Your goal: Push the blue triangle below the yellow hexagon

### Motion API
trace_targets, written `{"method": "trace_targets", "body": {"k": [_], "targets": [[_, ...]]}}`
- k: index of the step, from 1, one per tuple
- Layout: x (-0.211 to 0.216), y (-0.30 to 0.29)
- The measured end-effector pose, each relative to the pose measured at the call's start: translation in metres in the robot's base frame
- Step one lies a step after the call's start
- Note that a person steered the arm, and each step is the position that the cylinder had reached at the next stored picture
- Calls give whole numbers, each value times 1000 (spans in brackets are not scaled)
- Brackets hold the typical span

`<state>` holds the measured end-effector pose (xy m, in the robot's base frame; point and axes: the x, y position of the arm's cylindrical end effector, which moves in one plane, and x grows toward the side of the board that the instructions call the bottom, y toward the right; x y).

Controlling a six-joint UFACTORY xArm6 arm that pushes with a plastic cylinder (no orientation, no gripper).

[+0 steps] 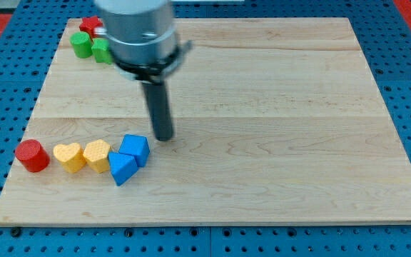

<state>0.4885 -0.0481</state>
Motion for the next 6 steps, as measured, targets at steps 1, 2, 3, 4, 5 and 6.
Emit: {"method": "trace_targets", "body": {"k": [1, 2, 3, 4, 5, 6], "targets": [[32, -4], [42, -41], [48, -47], [65, -58], [73, -103], [75, -101]]}}
